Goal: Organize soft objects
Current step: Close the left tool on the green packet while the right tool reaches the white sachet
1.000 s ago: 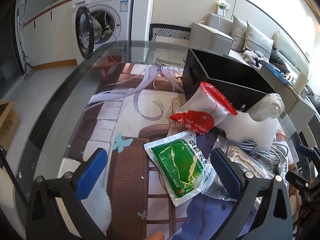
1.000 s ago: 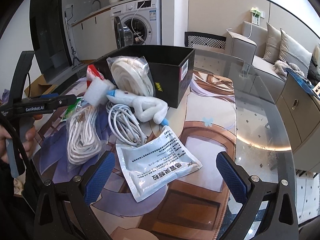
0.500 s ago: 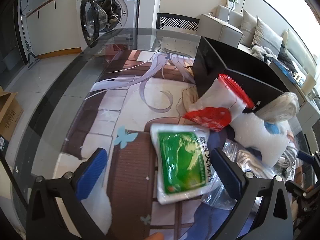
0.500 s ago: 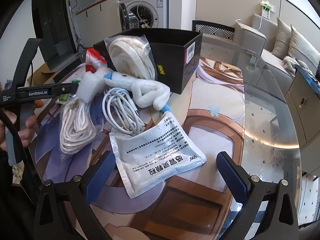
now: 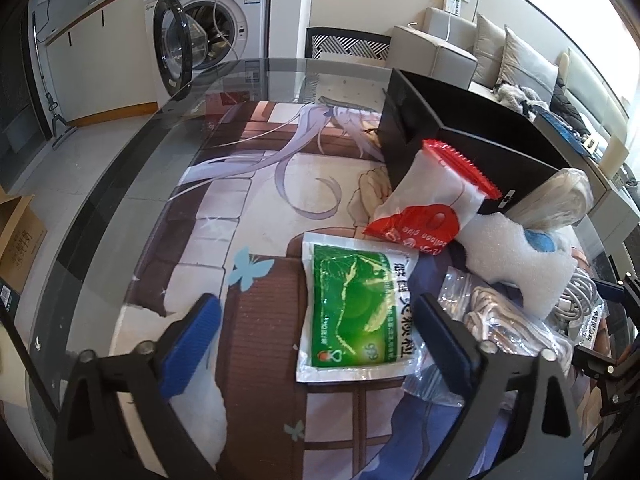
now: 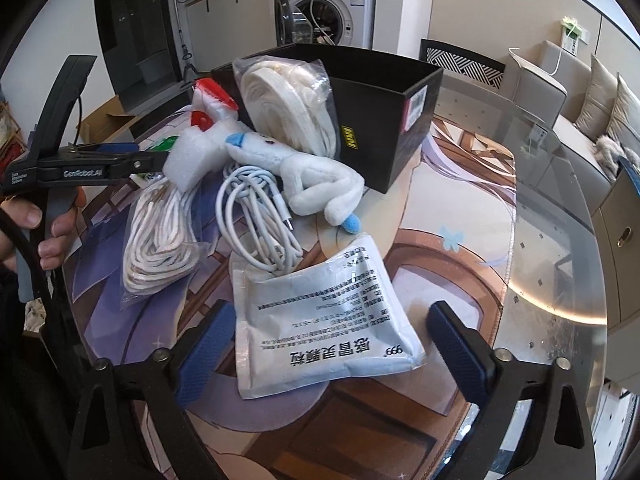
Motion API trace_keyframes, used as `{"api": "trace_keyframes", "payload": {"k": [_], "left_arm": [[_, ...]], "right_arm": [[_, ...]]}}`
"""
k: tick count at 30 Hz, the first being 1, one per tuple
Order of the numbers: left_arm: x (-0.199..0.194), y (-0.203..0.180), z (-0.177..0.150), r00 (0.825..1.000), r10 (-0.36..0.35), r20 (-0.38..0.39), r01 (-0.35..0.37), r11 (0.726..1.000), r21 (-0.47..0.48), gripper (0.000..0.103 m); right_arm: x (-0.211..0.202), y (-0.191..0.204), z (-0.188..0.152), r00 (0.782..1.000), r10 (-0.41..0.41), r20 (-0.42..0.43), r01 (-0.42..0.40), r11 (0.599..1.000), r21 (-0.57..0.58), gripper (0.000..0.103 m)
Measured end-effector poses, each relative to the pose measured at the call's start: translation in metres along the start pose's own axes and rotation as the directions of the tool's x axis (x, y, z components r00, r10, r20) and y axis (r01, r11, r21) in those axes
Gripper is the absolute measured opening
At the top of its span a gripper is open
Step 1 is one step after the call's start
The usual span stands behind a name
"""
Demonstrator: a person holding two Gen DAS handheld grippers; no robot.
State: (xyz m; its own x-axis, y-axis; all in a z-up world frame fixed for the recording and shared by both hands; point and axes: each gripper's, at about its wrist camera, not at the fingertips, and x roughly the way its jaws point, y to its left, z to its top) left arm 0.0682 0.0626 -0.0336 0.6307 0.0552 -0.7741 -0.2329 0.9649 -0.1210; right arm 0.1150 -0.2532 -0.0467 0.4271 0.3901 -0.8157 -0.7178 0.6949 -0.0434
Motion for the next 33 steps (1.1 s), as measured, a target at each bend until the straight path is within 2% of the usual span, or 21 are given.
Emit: {"api": "trace_keyframes", "payload": {"k": [2, 6, 7, 10, 15, 20, 21, 22, 24, 33], "left_arm": [[-0.002, -0.002, 0.000, 1.000, -0.016, 0.009, 0.016, 1.000, 0.012, 0.083], [-0.004, -0.004, -0.001, 0.999, -0.031, 0.021, 0.030, 0.999, 0.018, 0.060], [-0.005, -0.003, -0.001, 0.999, -0.036, 0.022, 0.036, 0.999, 0.016, 0.056], [-0.006, 0.000, 0.000, 0.998, -0.052, 0.027, 0.052, 0.999, 0.001, 0.053], [-0.007, 0.001, -0.002, 0.997, -0.069, 0.040, 0.069, 0.998, -0.009, 0.048], [-0.009, 0.001, -0.003, 0.996, -0.079, 0.043, 0.080, 0.997, -0.011, 0.047], [-0.009, 0.002, -0.003, 0.996, -0.082, 0.044, 0.083, 0.996, -0.013, 0.047], [-0.009, 0.002, -0.003, 0.996, -0.083, 0.044, 0.084, 0.996, -0.014, 0.046], [-0.010, 0.002, -0.003, 0.995, -0.089, 0.048, 0.090, 0.996, -0.016, 0.045], [-0.012, 0.004, -0.003, 0.993, -0.105, 0.059, 0.107, 0.994, -0.021, 0.044]], "right_arm": [[-0.003, 0.002, -0.001, 1.000, 0.002, 0.010, -0.002, 1.000, 0.001, 0.086], [-0.007, 0.008, -0.006, 1.000, 0.001, 0.023, -0.001, 1.000, 0.000, 0.079], [-0.008, 0.009, -0.007, 1.000, -0.001, 0.027, 0.001, 1.000, 0.001, 0.075], [-0.013, 0.009, -0.010, 0.999, -0.001, 0.041, 0.001, 1.000, 0.017, 0.062], [-0.021, 0.008, -0.019, 0.998, -0.007, 0.060, 0.003, 0.999, 0.055, 0.053], [-0.026, 0.006, -0.020, 0.998, -0.021, 0.055, 0.017, 0.997, 0.072, 0.056], [-0.027, 0.006, -0.020, 0.998, -0.029, 0.053, 0.025, 0.997, 0.074, 0.063], [-0.027, 0.006, -0.020, 0.998, -0.039, 0.049, 0.035, 0.997, 0.074, 0.074], [-0.028, 0.008, -0.019, 0.997, -0.044, 0.057, 0.039, 0.996, 0.075, 0.085], [-0.010, 0.020, -0.010, 0.999, -0.041, 0.010, 0.040, 0.998, 0.046, 0.087]]}}
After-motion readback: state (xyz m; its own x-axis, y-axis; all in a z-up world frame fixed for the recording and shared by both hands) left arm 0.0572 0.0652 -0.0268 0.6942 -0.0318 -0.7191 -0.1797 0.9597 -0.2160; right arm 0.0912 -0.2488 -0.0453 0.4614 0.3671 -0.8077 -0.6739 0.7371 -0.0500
